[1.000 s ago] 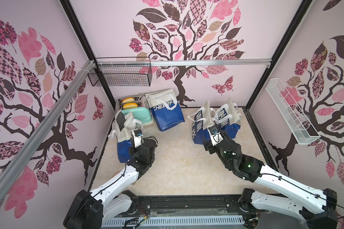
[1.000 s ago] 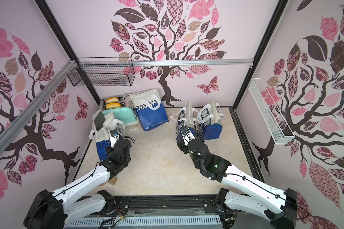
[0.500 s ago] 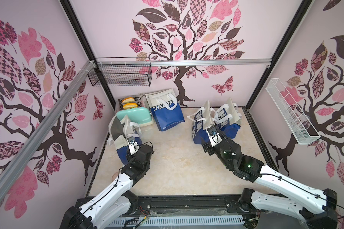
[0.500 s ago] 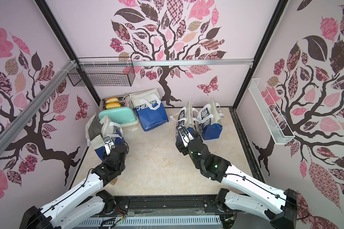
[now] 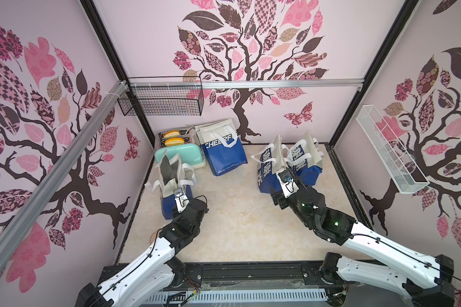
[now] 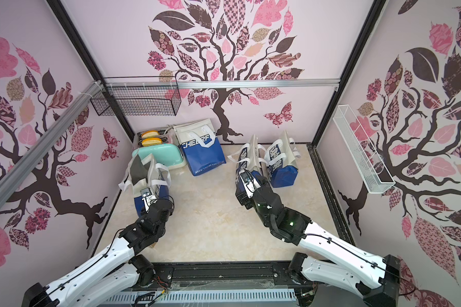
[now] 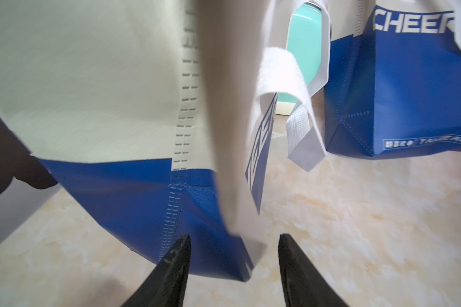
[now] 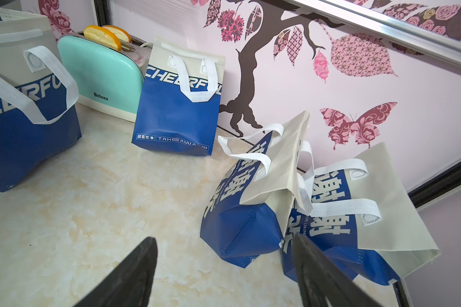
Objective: Open the takeout bag
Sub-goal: Move the takeout bag to the center of the board.
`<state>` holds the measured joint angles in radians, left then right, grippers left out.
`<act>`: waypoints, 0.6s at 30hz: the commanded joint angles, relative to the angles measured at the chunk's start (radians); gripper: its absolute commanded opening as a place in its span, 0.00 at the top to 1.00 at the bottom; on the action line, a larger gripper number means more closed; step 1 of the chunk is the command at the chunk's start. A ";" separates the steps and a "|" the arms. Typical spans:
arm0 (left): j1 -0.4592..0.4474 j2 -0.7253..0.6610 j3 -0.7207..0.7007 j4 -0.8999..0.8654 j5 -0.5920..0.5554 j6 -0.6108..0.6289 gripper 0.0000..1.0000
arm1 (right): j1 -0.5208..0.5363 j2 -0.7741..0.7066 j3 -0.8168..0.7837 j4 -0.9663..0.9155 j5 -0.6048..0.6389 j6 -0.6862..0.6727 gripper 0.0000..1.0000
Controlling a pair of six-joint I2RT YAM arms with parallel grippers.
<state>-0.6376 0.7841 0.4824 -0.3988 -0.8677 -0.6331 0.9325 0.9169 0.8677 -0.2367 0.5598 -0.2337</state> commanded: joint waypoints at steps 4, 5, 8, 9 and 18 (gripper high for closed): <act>-0.017 -0.091 0.008 -0.133 0.079 -0.052 0.43 | -0.001 -0.029 0.002 -0.004 -0.020 0.017 0.18; -0.018 -0.107 0.010 -0.144 0.083 -0.052 0.42 | 0.000 -0.030 0.001 -0.004 -0.020 0.017 0.18; -0.017 -0.142 0.023 -0.179 0.086 -0.052 0.42 | 0.000 -0.030 0.001 -0.004 -0.025 0.019 0.18; -0.017 -0.151 0.030 -0.186 0.088 -0.050 0.42 | 0.000 -0.030 0.000 -0.003 -0.028 0.019 0.18; -0.017 -0.163 0.051 -0.212 0.114 -0.050 0.41 | 0.001 -0.027 0.007 -0.011 -0.036 0.016 0.17</act>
<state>-0.6529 0.6277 0.5163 -0.5850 -0.7704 -0.6773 0.9325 0.8978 0.8677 -0.2424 0.5335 -0.2241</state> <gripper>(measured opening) 0.593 0.826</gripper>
